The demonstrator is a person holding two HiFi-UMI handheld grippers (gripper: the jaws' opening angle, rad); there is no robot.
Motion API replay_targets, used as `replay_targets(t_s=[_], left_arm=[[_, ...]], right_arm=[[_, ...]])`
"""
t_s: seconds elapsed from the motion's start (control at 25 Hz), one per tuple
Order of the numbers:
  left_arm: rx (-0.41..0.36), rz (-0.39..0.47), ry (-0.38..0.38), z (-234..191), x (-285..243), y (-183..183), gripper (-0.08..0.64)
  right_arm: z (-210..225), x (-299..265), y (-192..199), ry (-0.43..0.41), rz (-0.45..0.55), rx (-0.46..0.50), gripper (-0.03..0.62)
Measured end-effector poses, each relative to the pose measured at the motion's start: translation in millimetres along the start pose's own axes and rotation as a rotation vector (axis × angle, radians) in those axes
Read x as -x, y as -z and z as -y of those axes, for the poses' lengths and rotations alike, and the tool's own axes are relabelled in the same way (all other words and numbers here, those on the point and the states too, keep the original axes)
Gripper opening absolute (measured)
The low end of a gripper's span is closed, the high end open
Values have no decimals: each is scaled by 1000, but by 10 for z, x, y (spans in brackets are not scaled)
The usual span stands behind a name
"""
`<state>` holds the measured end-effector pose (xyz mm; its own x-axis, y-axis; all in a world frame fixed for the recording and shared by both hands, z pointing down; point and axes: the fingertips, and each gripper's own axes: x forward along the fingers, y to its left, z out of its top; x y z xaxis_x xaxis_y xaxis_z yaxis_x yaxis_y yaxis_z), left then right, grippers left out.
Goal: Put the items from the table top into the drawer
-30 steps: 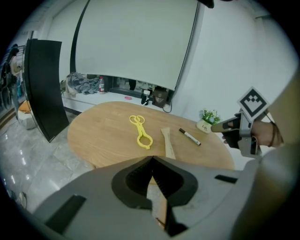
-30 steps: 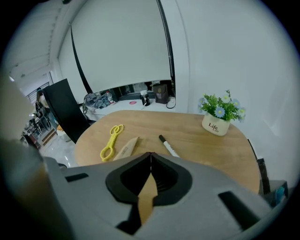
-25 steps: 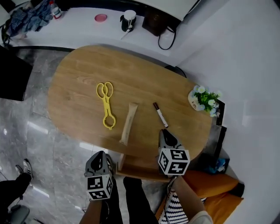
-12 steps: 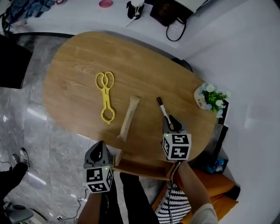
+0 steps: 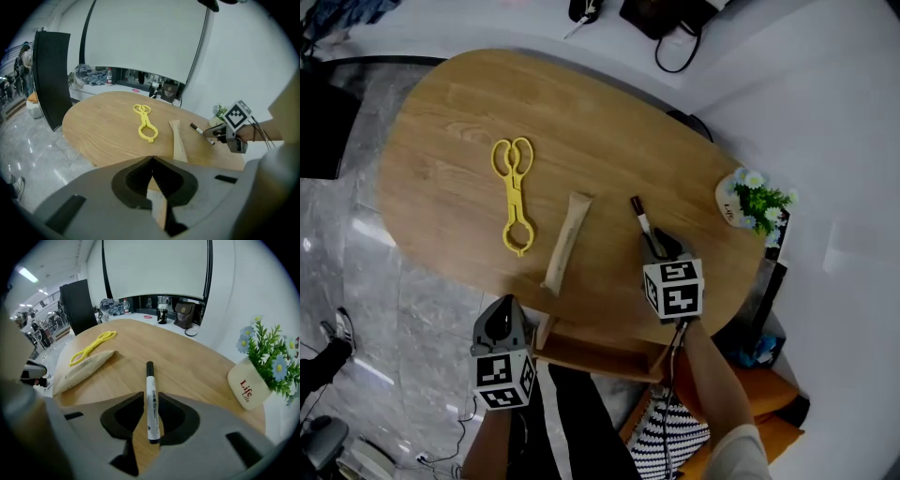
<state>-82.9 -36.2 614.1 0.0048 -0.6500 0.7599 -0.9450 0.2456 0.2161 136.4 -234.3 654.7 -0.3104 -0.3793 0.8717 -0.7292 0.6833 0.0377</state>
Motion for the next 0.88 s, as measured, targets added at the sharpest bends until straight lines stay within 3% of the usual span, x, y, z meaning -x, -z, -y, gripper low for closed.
replay_targets(t_s=[0.36,0.88], left_arm=[[-2,-7,-10,-36,24,80,8],[-34,-18,21,35,158,203,8]], right_arm=[[-43,-107,59,-49,-29,-7,64],[-168,195,270,-24,1,-68,60]])
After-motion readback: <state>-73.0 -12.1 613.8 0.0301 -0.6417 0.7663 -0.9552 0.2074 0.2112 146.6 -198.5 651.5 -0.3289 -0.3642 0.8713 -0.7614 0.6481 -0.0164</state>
